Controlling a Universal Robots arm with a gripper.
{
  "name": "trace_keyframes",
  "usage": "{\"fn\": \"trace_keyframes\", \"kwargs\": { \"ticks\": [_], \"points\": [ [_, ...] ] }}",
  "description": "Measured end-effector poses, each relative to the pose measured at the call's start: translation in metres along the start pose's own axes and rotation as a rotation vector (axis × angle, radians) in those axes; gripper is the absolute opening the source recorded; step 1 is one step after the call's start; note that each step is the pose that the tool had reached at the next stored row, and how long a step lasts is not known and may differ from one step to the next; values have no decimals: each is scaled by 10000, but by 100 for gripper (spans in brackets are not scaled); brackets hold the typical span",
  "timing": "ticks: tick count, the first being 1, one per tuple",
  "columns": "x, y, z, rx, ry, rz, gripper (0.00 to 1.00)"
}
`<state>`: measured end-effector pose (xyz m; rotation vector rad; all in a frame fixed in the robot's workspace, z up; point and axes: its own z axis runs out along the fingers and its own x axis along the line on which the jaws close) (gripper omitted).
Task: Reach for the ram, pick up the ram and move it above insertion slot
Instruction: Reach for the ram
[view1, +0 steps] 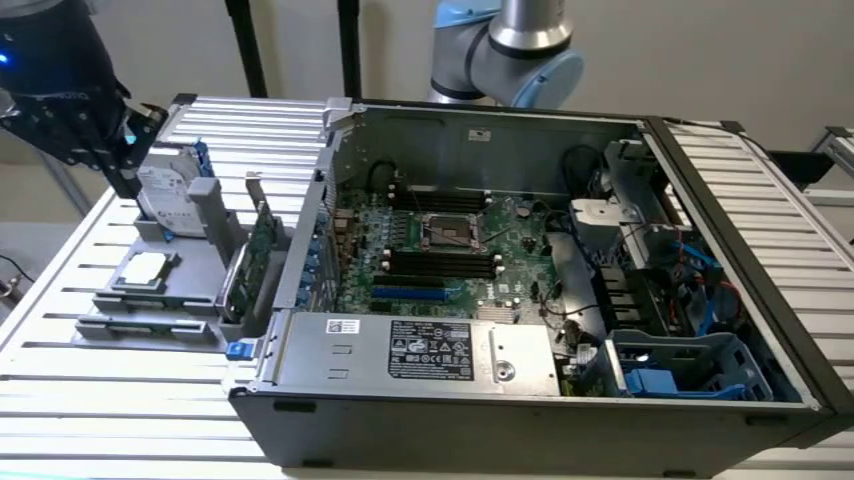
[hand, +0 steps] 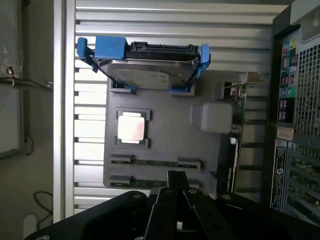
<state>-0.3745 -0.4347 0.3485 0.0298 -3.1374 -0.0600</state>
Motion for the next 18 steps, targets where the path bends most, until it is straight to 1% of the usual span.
{"fn": "trace_keyframes", "kwargs": {
  "ticks": [6,8,9,11,14,18],
  "points": [
    [33,-272,25,-1,54,1,11],
    [42,-343,33,-1,80,2,11],
    [44,-360,35,-2,94,3,11],
    [44,-377,35,-1,99,4,11],
    [46,-380,35,-3,111,-79,11],
    [47,-381,36,3,142,-763,11]
  ]
}}
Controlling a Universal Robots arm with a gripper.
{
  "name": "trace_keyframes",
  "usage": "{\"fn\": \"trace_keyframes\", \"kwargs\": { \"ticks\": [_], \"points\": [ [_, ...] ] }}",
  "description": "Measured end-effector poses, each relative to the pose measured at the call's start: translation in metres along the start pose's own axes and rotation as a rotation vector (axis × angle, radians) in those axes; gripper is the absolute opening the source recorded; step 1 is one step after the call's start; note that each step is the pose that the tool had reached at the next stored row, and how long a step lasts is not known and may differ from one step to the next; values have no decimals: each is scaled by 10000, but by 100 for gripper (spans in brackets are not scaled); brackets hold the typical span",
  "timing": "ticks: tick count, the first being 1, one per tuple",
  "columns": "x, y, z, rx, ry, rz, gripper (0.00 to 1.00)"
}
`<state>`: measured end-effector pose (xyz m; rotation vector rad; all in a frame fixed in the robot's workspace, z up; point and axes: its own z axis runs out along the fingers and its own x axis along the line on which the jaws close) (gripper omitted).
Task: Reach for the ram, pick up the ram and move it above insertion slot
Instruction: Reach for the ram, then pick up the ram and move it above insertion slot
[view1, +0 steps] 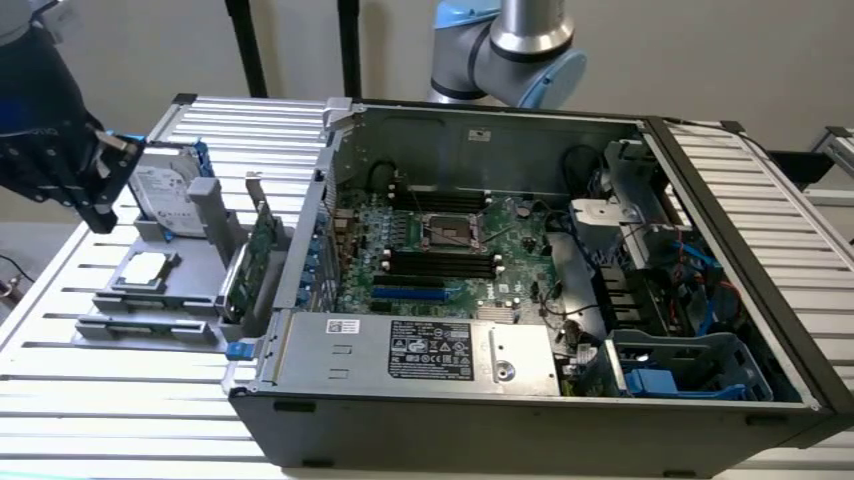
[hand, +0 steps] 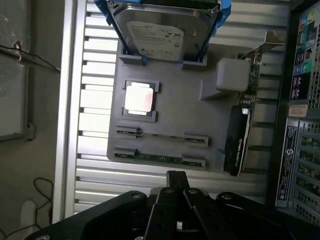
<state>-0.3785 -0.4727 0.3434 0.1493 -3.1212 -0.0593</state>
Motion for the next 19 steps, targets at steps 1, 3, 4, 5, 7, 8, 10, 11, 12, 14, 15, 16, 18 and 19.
{"fn": "trace_keyframes", "kwargs": {
  "ticks": [1,3,4,5,7,8,10,11,12,14,15,16,18,19],
  "points": [
    [0,0,1,2,7,-186,11],
    [-1,0,-1,8,25,-545,11],
    [0,0,0,10,32,-725,11],
    [0,0,0,13,41,-915,11],
    [-1,0,-1,18,58,-1274,11],
    [0,0,-1,20,66,-1455,11],
    [0,0,0,25,83,-1814,11],
    [-1,0,-1,28,92,-1993,11],
    [0,0,0,30,100,-2189,11],
    [-1,0,0,35,117,-2548,11],
    [-1,0,0,37,125,-2729,11],
    [-1,0,0,40,134,-2908,11],
    [-1,0,0,45,152,-3268,11],
    [-1,0,0,47,160,-3447,11]
  ]
}}
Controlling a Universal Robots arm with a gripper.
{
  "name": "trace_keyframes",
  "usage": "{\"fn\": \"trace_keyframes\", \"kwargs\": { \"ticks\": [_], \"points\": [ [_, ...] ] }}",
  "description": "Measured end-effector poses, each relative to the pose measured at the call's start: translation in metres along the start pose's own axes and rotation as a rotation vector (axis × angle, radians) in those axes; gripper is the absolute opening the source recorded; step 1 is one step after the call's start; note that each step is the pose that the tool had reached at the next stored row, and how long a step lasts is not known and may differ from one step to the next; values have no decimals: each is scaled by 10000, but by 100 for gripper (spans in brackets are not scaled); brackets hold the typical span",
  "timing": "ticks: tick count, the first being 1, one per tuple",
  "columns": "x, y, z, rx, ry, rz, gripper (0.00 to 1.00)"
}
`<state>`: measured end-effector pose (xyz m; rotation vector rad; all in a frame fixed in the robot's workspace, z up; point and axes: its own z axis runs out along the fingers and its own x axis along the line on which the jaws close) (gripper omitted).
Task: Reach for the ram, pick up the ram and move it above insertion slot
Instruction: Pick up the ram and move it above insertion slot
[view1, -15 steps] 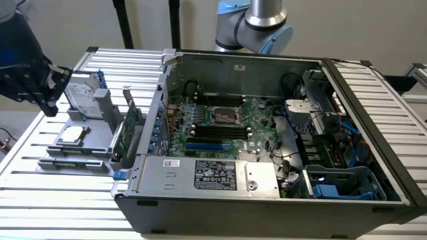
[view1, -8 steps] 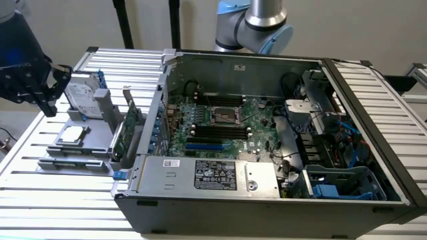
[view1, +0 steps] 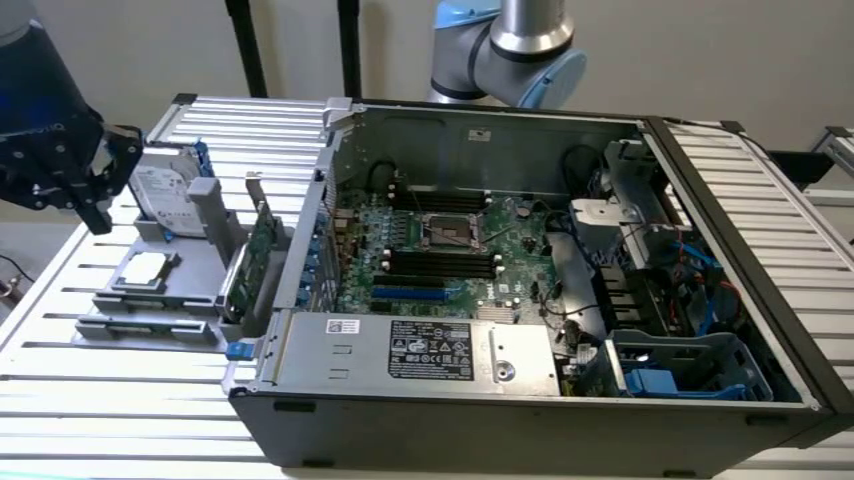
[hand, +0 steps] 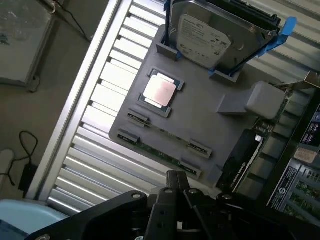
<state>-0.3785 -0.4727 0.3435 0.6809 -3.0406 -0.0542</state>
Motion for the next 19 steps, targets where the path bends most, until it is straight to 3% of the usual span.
{"fn": "trace_keyframes", "kwargs": {
  "ticks": [19],
  "points": [
    [0,0,4,49,159,-3463,11]
  ]
}}
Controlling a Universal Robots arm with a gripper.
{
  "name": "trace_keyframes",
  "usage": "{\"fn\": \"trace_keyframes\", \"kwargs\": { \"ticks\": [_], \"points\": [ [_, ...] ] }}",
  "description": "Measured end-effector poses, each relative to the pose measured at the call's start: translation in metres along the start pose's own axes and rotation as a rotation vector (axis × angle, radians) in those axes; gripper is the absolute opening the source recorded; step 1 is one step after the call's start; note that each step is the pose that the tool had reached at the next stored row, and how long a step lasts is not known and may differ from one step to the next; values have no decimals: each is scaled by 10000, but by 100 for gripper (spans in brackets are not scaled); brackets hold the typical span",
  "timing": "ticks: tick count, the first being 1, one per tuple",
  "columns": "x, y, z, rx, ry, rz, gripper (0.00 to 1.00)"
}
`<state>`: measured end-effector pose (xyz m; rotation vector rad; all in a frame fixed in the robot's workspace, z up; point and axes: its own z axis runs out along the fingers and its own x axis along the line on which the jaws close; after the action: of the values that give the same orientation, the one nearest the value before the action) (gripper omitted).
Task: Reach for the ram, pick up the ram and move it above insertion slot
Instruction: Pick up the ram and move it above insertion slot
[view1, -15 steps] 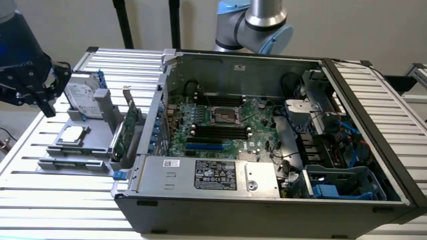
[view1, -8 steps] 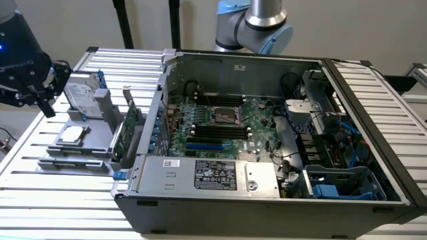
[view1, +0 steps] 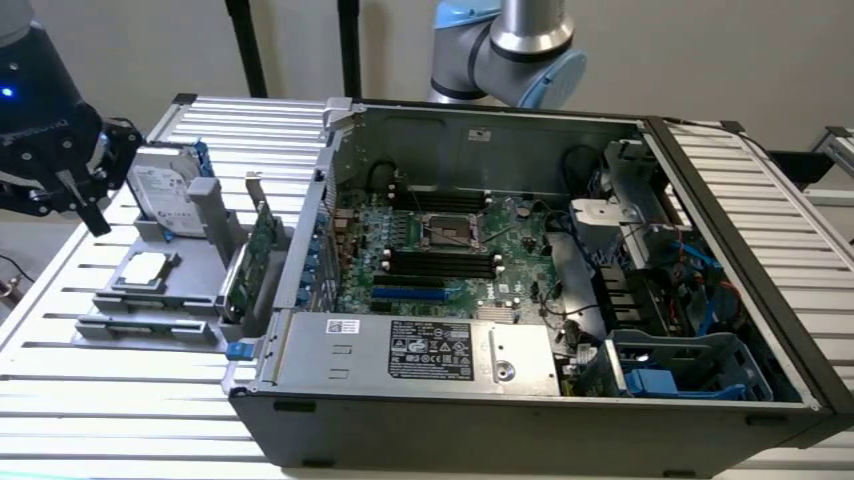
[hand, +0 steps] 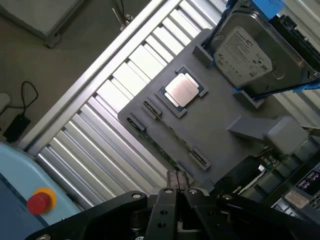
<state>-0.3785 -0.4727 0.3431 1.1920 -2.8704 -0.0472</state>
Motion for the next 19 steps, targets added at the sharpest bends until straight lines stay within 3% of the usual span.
{"fn": "trace_keyframes", "kwargs": {
  "ticks": [19],
  "points": [
    [-1,-2,43,66,142,-3446,11]
  ]
}}
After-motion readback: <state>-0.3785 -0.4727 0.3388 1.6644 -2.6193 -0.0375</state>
